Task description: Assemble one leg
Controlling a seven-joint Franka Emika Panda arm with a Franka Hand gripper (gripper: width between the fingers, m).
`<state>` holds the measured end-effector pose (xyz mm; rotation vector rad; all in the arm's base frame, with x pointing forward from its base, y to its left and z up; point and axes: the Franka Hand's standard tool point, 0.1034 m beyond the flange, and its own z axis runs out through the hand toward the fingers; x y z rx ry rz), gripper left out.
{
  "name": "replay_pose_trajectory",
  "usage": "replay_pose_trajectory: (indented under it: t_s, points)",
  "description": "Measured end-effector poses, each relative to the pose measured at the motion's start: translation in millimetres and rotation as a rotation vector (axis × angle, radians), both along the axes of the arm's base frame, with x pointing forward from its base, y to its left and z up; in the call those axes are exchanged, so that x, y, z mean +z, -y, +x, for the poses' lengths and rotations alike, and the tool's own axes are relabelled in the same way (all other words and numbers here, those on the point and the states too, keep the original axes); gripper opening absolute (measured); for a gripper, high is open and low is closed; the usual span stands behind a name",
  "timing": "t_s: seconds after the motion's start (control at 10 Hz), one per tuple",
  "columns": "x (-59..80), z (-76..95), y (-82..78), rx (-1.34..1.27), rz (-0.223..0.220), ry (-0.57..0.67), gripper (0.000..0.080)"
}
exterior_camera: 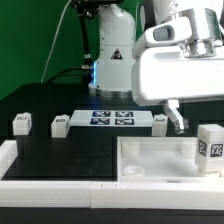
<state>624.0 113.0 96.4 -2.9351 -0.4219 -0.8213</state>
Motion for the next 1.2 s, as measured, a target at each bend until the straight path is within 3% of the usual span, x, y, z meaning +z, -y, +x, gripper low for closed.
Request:
replay_pose_trajectory:
  t_s: [0.2, 0.4, 0.8, 0.9, 1.2]
  points:
    - [-4.0, -4.4, -4.3, 0.005, 0.001, -0.074, 0.0649]
    - [-5.4, -6.8, -13.1, -0.043, 0.008, -0.243, 0.0649]
    - [-4.4, -11.9, -16.3, -0.018, -0.052, -0.639, 0.0649]
    - [-6.3, -4.1, -16.4, -0.019, -0.049, -0.629, 0.0649]
    - [-12.1, -3.2, -13.2, -0.018, -0.049, -0.621, 0.0649]
